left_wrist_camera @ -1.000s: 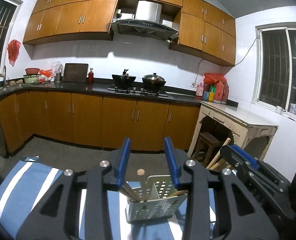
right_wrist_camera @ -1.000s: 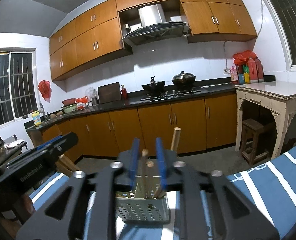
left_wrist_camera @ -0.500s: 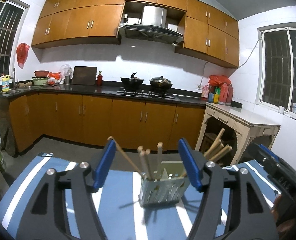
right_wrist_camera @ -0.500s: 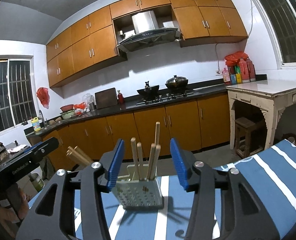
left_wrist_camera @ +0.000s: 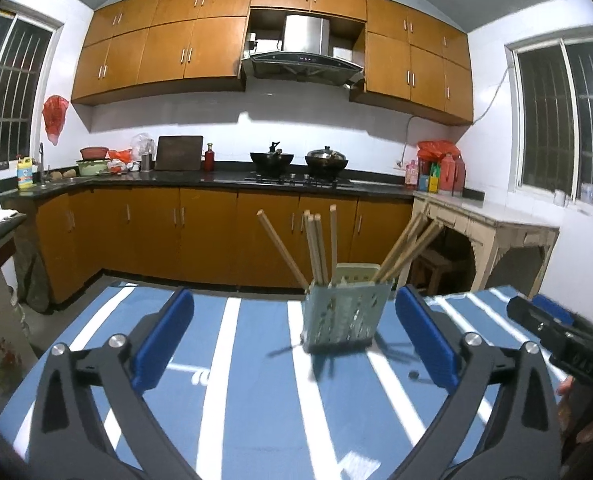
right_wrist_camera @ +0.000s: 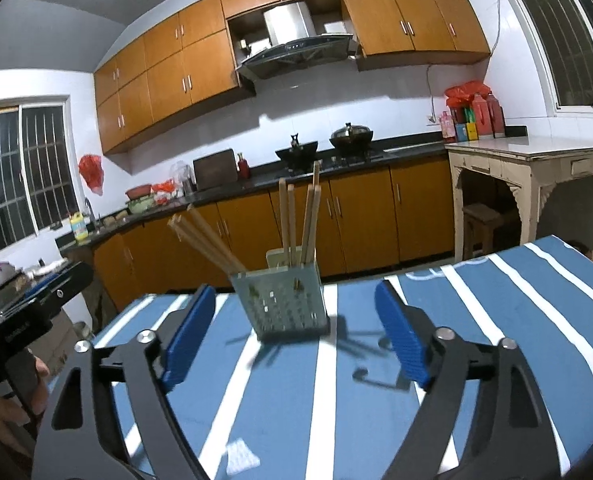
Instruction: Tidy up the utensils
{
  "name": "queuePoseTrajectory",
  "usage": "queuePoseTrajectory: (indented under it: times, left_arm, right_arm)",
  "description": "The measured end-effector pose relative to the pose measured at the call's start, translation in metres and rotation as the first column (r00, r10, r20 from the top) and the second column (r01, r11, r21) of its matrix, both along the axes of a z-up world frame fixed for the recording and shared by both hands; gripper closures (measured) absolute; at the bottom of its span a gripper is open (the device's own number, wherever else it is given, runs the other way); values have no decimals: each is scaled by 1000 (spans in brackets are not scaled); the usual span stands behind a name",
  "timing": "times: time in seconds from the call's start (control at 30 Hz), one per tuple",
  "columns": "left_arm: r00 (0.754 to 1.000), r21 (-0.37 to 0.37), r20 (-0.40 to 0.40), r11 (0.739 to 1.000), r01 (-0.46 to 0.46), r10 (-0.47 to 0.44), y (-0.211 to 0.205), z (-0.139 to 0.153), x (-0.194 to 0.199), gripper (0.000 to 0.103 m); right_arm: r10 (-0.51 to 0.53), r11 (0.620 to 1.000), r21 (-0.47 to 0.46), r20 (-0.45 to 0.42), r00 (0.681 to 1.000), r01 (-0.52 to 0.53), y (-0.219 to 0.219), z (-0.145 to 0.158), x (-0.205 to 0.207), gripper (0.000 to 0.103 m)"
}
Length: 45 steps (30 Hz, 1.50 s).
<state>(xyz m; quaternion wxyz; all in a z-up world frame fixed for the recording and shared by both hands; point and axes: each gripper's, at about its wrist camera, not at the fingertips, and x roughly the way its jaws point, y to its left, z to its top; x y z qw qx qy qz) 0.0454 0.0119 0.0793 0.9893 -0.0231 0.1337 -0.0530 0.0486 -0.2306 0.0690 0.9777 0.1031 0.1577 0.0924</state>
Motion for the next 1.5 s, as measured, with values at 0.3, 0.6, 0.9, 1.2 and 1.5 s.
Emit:
queuePoseTrajectory:
  times: [0.3,0.6,0.9,1.2,1.5]
  left_arm:
    - [999,52,-27,998,-23,25,-2,-28,-38,4]
    - [997,70,-24,995,-73,74,-2,-38,-53,4]
    - [996,83,-14,993,-87,88,-1,-44,-60,4]
    - [996,77,-15,993,-86,87,0,-50,-59,4]
    - [996,80,-25,993,-82,85,0,-58,-57,4]
  right_arm:
    - [4,997,-76,12,1000,-3,15,-14,-31,2]
    - [4,994,-108,6,1000,-4,27,-28,-45,2]
    - [-28,993,-115,0,1000,28,25,-39,-57,2]
    - [-56,993,-104,-4,998,55,18,-44,-58,2]
    - [-63,991,-116,-11,998,61,17,-49,-58,2]
